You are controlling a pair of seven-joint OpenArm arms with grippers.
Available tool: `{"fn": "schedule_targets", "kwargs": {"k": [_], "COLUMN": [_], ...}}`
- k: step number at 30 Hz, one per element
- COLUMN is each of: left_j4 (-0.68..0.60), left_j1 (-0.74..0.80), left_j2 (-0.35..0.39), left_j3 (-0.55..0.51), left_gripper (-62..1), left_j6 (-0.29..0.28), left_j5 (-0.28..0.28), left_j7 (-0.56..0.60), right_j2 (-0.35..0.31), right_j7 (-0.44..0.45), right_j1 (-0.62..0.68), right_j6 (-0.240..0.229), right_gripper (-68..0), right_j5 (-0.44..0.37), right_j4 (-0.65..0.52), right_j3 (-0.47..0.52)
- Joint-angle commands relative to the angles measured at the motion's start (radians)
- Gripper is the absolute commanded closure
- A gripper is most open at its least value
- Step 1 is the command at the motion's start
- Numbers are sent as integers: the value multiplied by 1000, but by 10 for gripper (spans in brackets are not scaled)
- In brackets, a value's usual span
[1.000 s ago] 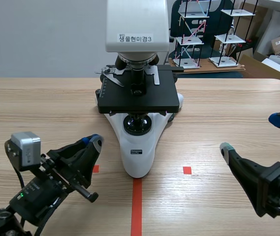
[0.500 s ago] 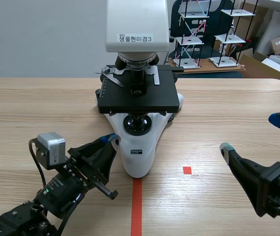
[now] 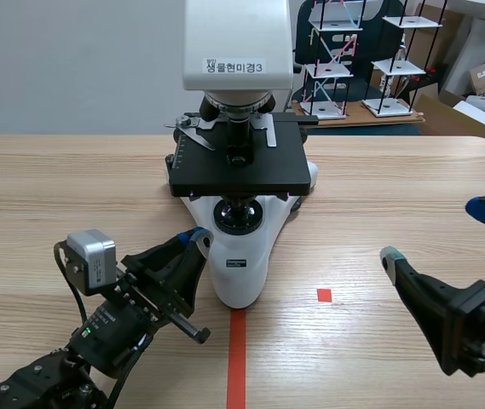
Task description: Point at the diaphragm
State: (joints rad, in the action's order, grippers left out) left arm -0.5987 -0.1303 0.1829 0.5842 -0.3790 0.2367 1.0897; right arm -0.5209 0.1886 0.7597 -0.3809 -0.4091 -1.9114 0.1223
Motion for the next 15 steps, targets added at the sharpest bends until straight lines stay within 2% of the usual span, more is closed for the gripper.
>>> {"fn": "schedule_targets", "kwargs": {"k": [1,6,12,15], "left_j4": [-14,-14,-14,-14], "left_j1": [-6,-6,-6,-6], "left_j2": [-5,-5,-5,-5], "left_j3": [1,1,1,1], "left_gripper": [-40,-40,-40,-40], "left_j6": [-5,-5,-4,18], "left_j5": [1,-32,-40,-40], "left_j7": [14,15,14,14], "right_j2": [0,0,0,0], "right_j7": [11,11,11,11], "right_j1": [-9,-9,-9,-9], "right_j6": [3,3,3,3], "right_gripper": [-679,-679,-679,-679], "right_j5": [-10,-10,-10,-10], "right_j4": [-10,-10,-10,-10], "right_j3": [1,1,1,1]}}
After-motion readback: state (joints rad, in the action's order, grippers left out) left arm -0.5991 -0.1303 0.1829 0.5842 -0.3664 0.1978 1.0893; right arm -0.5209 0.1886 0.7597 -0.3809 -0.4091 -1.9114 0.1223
